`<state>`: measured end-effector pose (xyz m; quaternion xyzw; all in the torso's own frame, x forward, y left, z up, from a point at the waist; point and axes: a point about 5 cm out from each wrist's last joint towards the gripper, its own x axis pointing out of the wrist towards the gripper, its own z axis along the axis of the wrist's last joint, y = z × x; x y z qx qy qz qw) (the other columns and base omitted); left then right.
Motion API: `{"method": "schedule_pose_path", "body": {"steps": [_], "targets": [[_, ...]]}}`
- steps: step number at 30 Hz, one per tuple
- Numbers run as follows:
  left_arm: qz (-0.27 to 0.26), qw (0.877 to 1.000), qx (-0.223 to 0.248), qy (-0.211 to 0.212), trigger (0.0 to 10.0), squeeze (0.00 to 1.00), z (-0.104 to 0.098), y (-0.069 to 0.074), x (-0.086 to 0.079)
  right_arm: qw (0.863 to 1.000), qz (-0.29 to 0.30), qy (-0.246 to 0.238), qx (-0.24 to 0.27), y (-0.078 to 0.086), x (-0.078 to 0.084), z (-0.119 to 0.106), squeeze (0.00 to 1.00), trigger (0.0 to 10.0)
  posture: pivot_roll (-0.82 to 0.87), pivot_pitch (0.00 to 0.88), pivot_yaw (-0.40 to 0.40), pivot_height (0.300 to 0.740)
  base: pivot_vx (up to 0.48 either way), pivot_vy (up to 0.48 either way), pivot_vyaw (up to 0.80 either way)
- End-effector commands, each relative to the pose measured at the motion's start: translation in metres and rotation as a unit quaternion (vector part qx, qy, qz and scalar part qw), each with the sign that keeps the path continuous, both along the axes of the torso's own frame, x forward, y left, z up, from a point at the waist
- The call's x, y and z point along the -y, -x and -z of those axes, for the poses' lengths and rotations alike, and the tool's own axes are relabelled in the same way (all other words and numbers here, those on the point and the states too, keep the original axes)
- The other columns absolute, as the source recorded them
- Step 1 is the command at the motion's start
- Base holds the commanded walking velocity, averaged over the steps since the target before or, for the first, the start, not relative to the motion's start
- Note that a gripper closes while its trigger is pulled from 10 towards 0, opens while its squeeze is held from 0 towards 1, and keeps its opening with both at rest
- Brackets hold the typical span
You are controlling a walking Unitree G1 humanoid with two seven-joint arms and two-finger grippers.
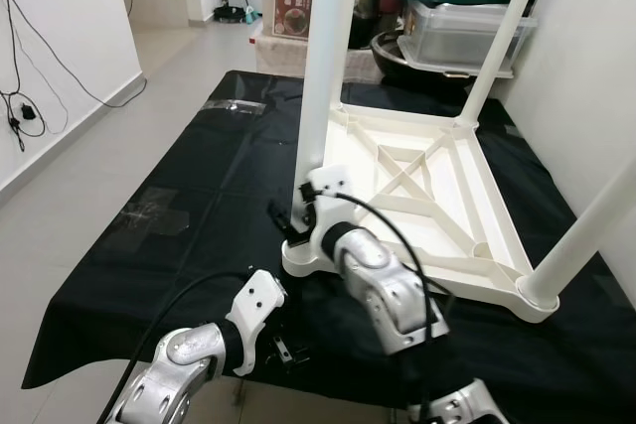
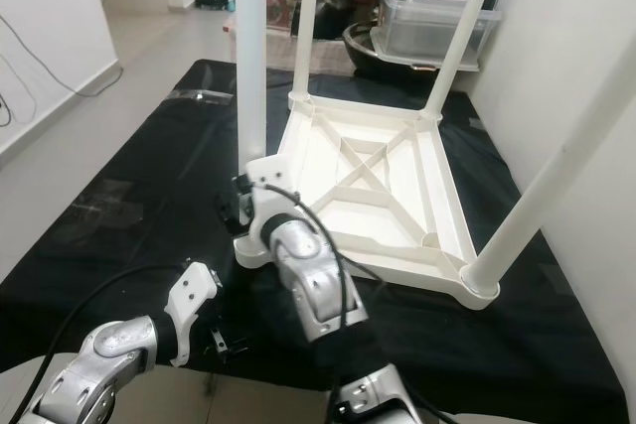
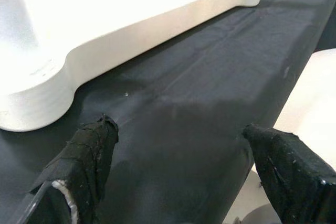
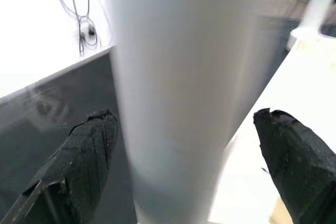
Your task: Building children table
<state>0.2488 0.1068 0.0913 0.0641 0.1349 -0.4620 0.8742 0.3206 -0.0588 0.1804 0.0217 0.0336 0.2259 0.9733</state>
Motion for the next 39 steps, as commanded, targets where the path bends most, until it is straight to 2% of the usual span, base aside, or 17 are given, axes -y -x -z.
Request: {"method": "schedule_pose_path", "body": {"steps": [1,2,5,11,12,14,16,20,22,23,24,25,28,30,33,36,39], "targets": [[0.005,1.0,-0.001,-0.007,10.0,0.0,0.002,0.001,0.0,0.999,-0.008,-0.03,0.015,0.008,0.014,-0.01,0.88,10.0,0.07,0.0,-0.083,0.74,0.0,0.0,0.0],[0.007,1.0,-0.002,-0.007,10.0,0.0,0.002,0.0,0.0,0.998,-0.019,-0.049,0.031,0.016,0.023,-0.016,0.88,10.0,0.07,0.0,-0.081,0.74,0.0,0.0,0.0],[0.014,1.0,-0.003,-0.007,10.0,0.0,0.002,-0.001,0.002,0.991,-0.101,-0.058,0.067,0.047,0.03,-0.027,0.6,10.0,0.05,0.0,-0.062,0.74,0.0,0.0,0.0],[0.021,1.0,-0.004,-0.009,10.0,0.0,0.002,-0.001,0.002,0.985,-0.152,-0.015,0.078,0.072,0.038,-0.025,0.58,10.0,0.04,0.0,-0.051,0.74,0.0,0.0,0.0],[0.021,1.0,-0.004,-0.01,10.0,0.0,0.002,-0.002,0.001,0.989,-0.118,0.001,0.087,0.068,0.049,-0.026,0.37,10.0,0.04,0.0,-0.052,0.74,0.0,0.0,0.0],[0.021,1.0,-0.003,-0.01,10.0,0.0,0.002,-0.003,0.001,0.992,-0.075,0.014,0.096,0.062,0.06,-0.028,0.37,10.0,0.04,0.0,-0.052,0.74,0.0,0.0,0.0],[0.019,1.0,-0.003,-0.01,10.0,0.0,0.002,-0.004,0.0,0.993,0.002,0.031,0.114,0.053,0.08,-0.037,0.0,10.0,0.04,0.0,-0.054,0.74,0.0,0.0,0.0],[0.017,1.0,-0.003,-0.01,10.0,0.0,0.003,-0.004,0.0,0.976,0.143,0.035,0.162,0.038,0.112,-0.059,0.0,10.0,0.04,0.0,-0.059,0.74,0.0,0.0,0.0],[0.014,1.0,-0.003,-0.01,10.0,0.0,0.004,-0.003,0.0,0.938,0.259,0.05,0.226,0.036,0.137,-0.083,0.0,10.0,0.04,0.0,-0.065,0.74,0.0,0.0,0.0],[0.014,1.0,-0.003,-0.01,10.0,0.0,0.004,-0.003,0.0,0.938,0.259,0.05,0.226,0.036,0.137,-0.083,0.0,10.0,0.04,0.0,-0.065,0.74,0.0,0.0,0.0],[0.012,1.0,-0.003,-0.008,10.0,0.0,0.004,-0.003,0.0,0.9,0.304,0.102,0.296,0.042,0.144,-0.1,0.0,10.0,0.05,0.0,-0.069,0.74,0.0,0.0,0.0],[0.012,1.0,-0.003,-0.008,10.0,0.0,0.004,-0.003,0.0,0.9,0.304,0.102,0.296,0.042,0.144,-0.1,0.0,10.0,0.05,0.0,-0.069,0.74,0.0,0.0,0.0],[0.006,1.0,-0.002,-0.007,10.0,0.0,0.005,-0.003,-0.001,0.8,0.392,0.181,0.417,0.059,0.148,-0.126,0.0,10.0,0.05,0.0,-0.075,0.74,0.0,0.0,0.0],[0.005,1.0,-0.002,-0.007,10.0,0.0,0.005,-0.003,-0.001,0.783,0.409,0.19,0.43,0.061,0.149,-0.128,0.0,10.0,0.05,0.0,-0.075,0.74,0.0,0.0,0.0],[0.005,1.0,-0.002,-0.007,10.0,0.0,0.005,-0.003,-0.001,0.783,0.409,0.19,0.43,0.061,0.149,-0.128,0.0,10.0,0.05,0.0,-0.075,0.74,0.0,0.0,0.0],[0.003,1.0,-0.001,-0.007,10.0,0.0,0.005,-0.004,-0.002,0.682,0.469,0.223,0.514,0.078,0.155,-0.153,0.0,10.0,0.04,0.0,-0.072,0.74,0.0,0.0,0.0],[0.005,1.0,-0.002,-0.004,10.0,0.0,0.005,-0.004,0.0,0.639,0.511,0.236,0.525,0.077,0.173,-0.164,0.0,10.0,0.04,0.0,-0.074,0.74,0.0,0.0,0.0]]}}
